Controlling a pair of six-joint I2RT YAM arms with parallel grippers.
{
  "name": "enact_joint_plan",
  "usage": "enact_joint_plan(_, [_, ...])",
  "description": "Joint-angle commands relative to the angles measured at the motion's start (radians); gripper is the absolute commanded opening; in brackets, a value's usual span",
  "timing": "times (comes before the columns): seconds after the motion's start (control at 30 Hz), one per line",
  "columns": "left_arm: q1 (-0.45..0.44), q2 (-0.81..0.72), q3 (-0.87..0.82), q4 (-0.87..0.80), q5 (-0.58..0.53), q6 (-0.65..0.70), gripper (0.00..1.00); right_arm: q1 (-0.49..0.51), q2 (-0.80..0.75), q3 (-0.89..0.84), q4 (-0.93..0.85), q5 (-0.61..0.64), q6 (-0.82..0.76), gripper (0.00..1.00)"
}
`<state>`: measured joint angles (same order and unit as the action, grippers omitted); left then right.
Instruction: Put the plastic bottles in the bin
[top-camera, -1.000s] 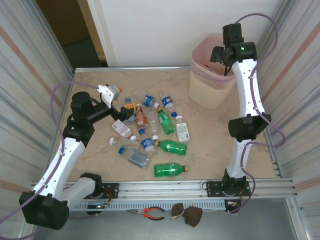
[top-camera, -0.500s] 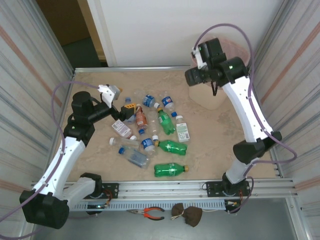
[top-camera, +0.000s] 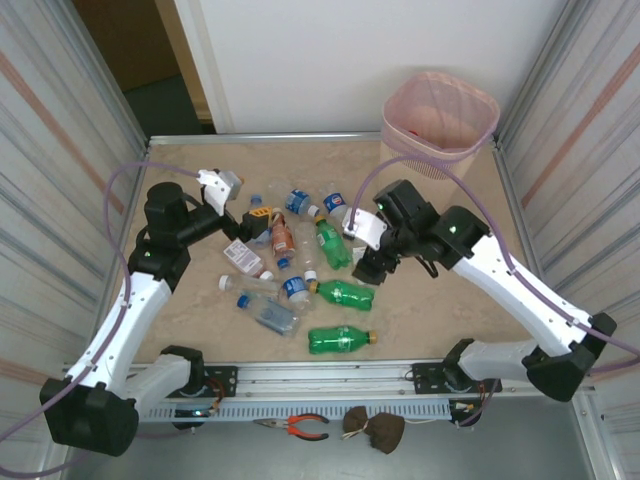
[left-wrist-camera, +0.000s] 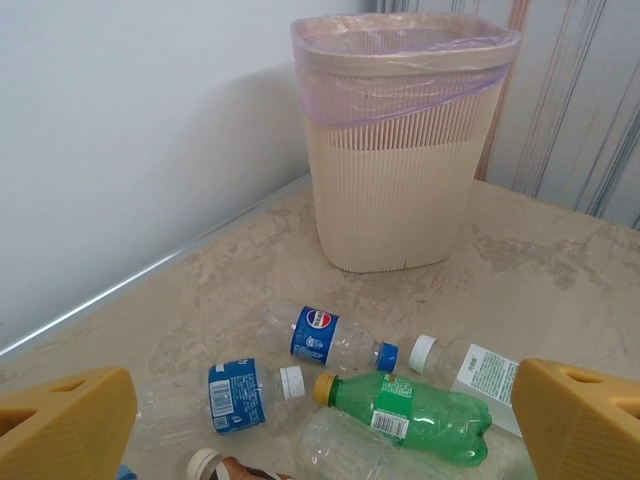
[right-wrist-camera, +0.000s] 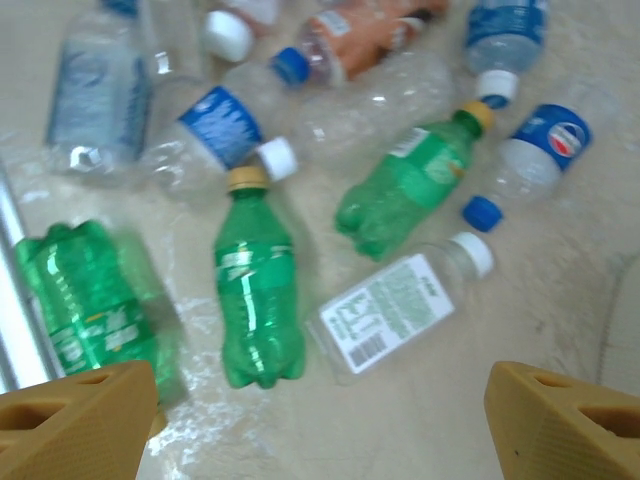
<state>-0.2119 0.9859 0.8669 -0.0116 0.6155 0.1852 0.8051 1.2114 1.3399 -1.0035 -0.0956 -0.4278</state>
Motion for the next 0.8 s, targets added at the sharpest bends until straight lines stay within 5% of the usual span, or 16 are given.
enact_joint_plan(0.0, [-0.010,-0.002,0.018,-0.017,-0.009,0.025,0.97,0.085,-0.047,-0.087,0.028,-0.057,-0.073,0.85])
enact_joint_plan(0.43, [-0.077,-0.023,0.015,-0.058,-0.085,0.073,0.98,0.389,0.014,-0.347,0.210,0.031,0.000,0.84])
enact_joint_plan(0.6, [-0.112,-0.043,0.051,-0.184,-0.146,0.092,0.97,0.432,0.058,-0.409,0.303,0.058,0.048,0.86])
enact_joint_plan(0.77, [-0.111,-0.104,-0.021,-0.108,-0.198,0.095,0.99,0.448,0.103,-0.467,0.385,0.055,0.061,0.86])
